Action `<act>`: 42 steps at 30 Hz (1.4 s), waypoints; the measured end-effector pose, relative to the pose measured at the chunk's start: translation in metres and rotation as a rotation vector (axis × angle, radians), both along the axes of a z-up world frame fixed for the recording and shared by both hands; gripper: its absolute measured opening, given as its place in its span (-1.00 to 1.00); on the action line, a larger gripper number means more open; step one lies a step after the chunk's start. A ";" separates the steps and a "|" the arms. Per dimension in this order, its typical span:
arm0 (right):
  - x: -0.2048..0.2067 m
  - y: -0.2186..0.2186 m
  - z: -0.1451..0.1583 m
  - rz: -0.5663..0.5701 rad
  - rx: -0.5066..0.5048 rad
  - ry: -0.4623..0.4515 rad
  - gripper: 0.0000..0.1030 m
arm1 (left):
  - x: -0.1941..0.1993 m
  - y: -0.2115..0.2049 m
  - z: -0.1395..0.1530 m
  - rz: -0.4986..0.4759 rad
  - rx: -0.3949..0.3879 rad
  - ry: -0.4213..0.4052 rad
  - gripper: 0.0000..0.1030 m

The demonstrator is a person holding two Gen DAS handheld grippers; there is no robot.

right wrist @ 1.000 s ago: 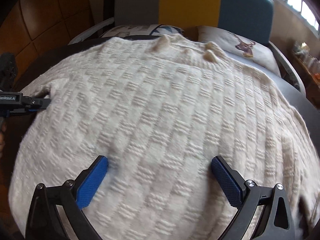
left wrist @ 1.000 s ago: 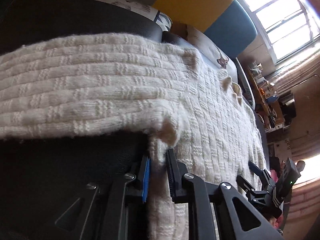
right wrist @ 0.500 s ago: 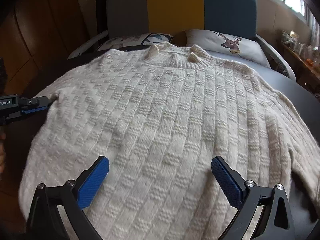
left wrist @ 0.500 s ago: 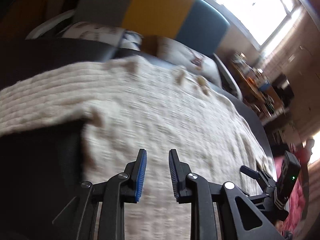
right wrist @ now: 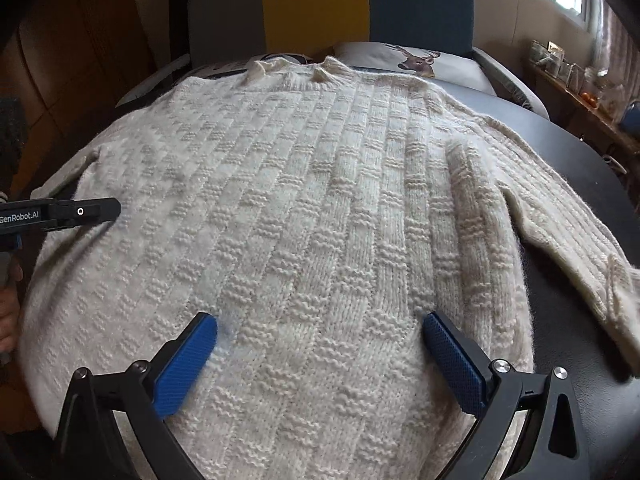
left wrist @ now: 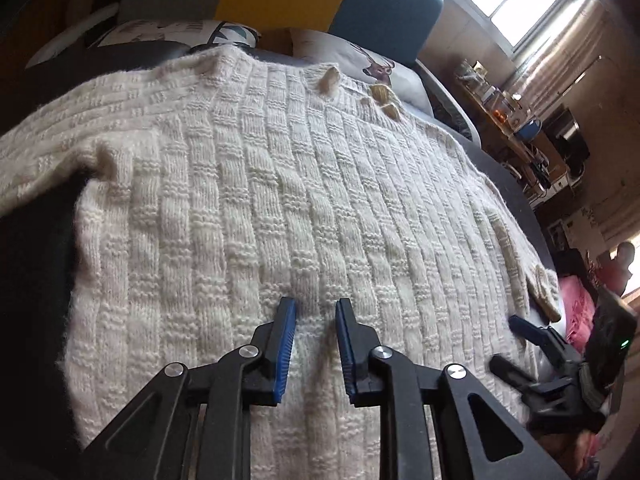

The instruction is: Fold clothes

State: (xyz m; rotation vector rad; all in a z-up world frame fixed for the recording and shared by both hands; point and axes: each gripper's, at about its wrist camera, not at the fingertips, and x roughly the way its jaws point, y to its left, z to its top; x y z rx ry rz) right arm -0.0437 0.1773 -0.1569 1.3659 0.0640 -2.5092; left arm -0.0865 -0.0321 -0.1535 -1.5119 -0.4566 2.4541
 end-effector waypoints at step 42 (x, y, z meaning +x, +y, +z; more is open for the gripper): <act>-0.041 0.260 0.022 -0.543 0.165 0.028 -0.25 | -0.120 0.199 0.048 -0.427 0.004 0.094 -0.52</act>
